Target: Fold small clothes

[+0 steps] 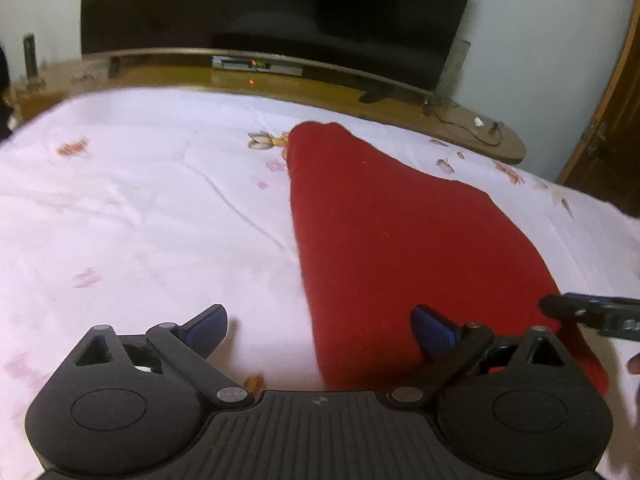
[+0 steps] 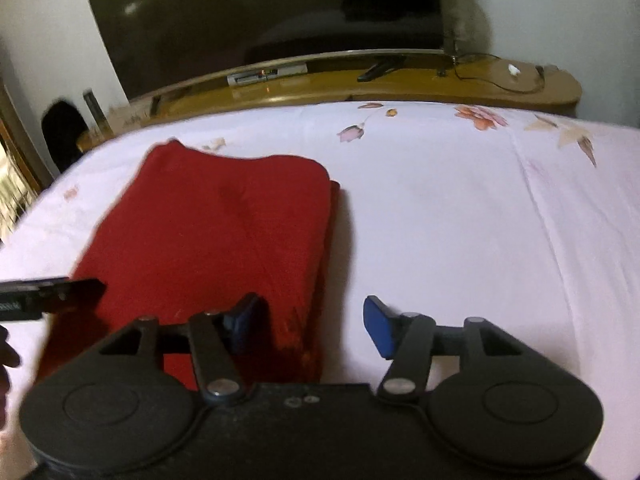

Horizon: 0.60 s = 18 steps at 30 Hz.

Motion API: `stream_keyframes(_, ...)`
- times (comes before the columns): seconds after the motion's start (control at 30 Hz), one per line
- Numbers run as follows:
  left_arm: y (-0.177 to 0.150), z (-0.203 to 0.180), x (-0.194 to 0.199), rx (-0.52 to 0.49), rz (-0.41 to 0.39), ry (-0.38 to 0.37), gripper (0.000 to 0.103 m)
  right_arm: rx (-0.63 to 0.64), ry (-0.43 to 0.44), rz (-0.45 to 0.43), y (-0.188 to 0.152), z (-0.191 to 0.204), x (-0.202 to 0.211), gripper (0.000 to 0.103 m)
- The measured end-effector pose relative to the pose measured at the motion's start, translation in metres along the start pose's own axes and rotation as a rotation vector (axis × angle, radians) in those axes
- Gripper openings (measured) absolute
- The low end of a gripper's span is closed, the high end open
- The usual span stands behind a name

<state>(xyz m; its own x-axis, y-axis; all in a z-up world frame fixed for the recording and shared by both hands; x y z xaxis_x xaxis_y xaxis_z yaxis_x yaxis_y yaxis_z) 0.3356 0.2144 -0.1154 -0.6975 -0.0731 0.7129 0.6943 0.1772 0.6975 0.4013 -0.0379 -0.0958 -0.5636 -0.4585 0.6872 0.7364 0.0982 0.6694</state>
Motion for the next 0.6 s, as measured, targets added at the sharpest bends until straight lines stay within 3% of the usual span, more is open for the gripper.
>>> stream_keyframes(0.17, -0.034, 0.003, 0.047, -0.027, 0.000, 0.057, 0.103, -0.030, 0.033, -0.057, -0.026, -0.001, 0.061, 0.074)
stream_keyframes(0.33, -0.072, -0.008, 0.109, -0.018, -0.017, 0.014, 0.103, -0.092, 0.053, -0.112, -0.054, 0.001, 0.128, 0.081)
stream_keyframes(0.4, -0.083, -0.016, 0.141, -0.004, -0.049, 0.004, 0.103, -0.100, 0.048, -0.123, -0.065, 0.007, 0.154, 0.088)
stream_keyframes(0.6, -0.119, -0.030, 0.233, 0.005, -0.124, 0.035, 0.103, -0.027, 0.025, -0.163, -0.101, 0.034, 0.231, 0.090)
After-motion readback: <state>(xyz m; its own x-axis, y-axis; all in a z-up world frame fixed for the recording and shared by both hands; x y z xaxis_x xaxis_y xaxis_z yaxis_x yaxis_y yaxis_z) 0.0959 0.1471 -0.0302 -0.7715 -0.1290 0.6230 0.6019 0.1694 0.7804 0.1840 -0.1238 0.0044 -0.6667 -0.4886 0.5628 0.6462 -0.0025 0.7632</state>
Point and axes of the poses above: each gripper's, at about its wrist camera, not at the fingertips, and x roughly against the way its jaws point, z to its left, y to its top, the point moved 6 cm from there along -x, roughly the way its jaws point, and after that the axes turned 8 degrees about y, right-handed, at the moved point
